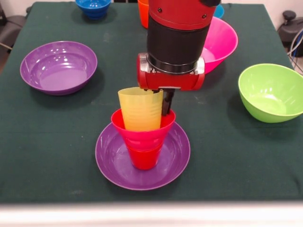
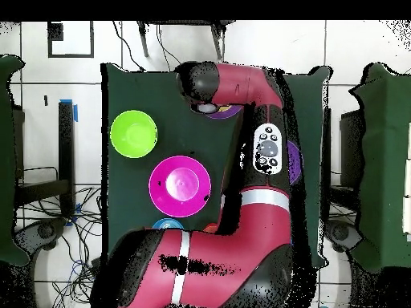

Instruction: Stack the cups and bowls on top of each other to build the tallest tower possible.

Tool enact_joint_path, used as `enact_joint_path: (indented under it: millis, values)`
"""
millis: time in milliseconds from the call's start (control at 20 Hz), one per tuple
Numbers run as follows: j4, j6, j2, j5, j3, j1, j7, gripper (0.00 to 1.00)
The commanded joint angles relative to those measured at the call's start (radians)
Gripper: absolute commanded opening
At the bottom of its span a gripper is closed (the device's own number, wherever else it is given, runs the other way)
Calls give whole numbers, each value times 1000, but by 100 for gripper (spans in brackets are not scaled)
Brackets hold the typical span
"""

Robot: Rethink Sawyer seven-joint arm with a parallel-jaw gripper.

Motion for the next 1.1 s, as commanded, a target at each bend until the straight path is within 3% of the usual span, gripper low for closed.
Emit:
enact_joint_path:
  millis: [50, 450, 800, 850, 1100]
  values:
    - [-11, -21, 85, -69, 25, 22, 14, 0]
    - [-73, 52, 90, -47, 21, 33, -6, 0]
    - [-104, 58, 103, -41, 31, 33, -26, 0]
    - [-109, 62, 106, -41, 29, 33, -29, 100]
    - [-107, 58, 105, -40, 28, 29, -31, 100]
